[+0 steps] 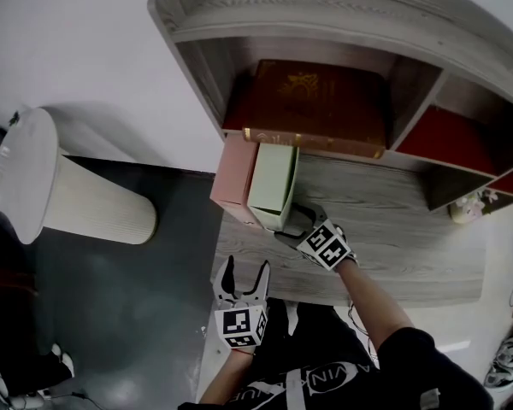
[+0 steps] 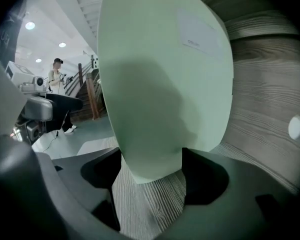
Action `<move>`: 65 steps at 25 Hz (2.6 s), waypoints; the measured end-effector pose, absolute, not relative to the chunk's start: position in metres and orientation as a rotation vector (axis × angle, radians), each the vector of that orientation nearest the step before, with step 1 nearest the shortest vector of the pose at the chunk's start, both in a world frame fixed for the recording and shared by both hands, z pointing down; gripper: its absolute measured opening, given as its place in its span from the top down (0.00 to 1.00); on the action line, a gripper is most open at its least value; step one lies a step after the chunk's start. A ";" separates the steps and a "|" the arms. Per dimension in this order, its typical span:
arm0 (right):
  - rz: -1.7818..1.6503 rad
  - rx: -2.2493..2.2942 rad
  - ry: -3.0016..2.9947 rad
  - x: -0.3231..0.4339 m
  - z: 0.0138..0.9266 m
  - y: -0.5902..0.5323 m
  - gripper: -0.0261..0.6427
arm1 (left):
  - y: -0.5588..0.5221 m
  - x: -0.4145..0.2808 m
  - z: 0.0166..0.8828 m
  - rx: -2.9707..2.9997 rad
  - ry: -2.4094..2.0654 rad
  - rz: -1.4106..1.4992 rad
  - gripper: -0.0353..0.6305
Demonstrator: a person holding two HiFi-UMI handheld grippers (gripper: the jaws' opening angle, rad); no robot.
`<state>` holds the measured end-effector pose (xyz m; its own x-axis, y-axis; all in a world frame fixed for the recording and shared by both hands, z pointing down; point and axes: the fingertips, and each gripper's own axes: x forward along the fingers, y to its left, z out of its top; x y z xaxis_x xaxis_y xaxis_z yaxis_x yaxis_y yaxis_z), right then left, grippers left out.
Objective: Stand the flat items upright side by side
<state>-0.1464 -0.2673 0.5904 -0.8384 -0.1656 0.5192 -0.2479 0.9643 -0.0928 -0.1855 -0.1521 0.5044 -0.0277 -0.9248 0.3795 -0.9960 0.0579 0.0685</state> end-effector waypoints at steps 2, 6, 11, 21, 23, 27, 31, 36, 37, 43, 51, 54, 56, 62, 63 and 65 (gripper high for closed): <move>0.251 0.342 -2.604 -0.143 0.584 -0.266 0.39 | -0.151 -0.191 0.503 1.941 -2.016 0.299 0.46; 0.300 0.444 -2.631 -0.131 0.568 -0.262 0.41 | -0.154 -0.207 0.497 1.977 -2.012 0.276 0.46; 0.347 0.582 -2.659 -0.112 0.547 -0.252 0.44 | -0.163 -0.224 0.485 2.058 -1.981 0.234 0.46; 0.356 0.959 -2.700 -0.074 0.497 -0.218 0.62 | -0.166 -0.228 0.466 2.297 -1.788 0.177 0.47; 0.340 1.034 -2.712 -0.067 0.483 -0.210 0.67 | -0.165 -0.227 0.461 2.360 -1.741 0.164 0.55; 0.290 1.159 -2.699 -0.050 0.466 -0.193 0.78 | -0.166 -0.233 0.453 2.406 -1.720 0.131 0.72; 0.288 1.246 -2.692 -0.037 0.457 -0.182 0.95 | -0.160 -0.239 0.440 2.424 -1.738 0.100 0.91; 0.288 1.250 -2.722 -0.027 0.451 -0.172 0.95 | -0.151 -0.238 0.438 2.403 -1.736 0.065 0.94; 0.285 1.244 -2.729 -0.026 0.449 -0.169 0.95 | -0.148 -0.238 0.437 2.400 -1.742 0.067 0.94; 0.273 1.187 -2.763 -0.017 0.439 -0.155 0.95 | -0.128 -0.235 0.426 2.363 -1.791 0.040 0.94; 0.337 1.115 -2.866 -0.001 0.428 -0.131 0.95 | -0.094 -0.221 0.422 2.294 -1.858 0.011 0.94; 0.413 1.116 -2.925 0.008 0.423 -0.123 0.95 | -0.078 -0.214 0.421 2.284 -1.876 0.036 0.94; 0.421 1.108 -2.950 0.012 0.421 -0.119 0.95 | -0.070 -0.213 0.420 2.280 -1.896 0.043 0.94; 0.384 1.105 -2.938 0.024 0.422 -0.103 0.95 | -0.048 -0.216 0.413 2.243 -1.964 0.022 0.94; 0.373 1.106 -2.932 0.026 0.422 -0.101 0.95 | -0.045 -0.216 0.411 2.238 -1.976 0.016 0.94; 0.367 1.107 -2.937 0.028 0.421 -0.097 0.95 | -0.038 -0.217 0.408 2.231 -2.000 0.009 0.94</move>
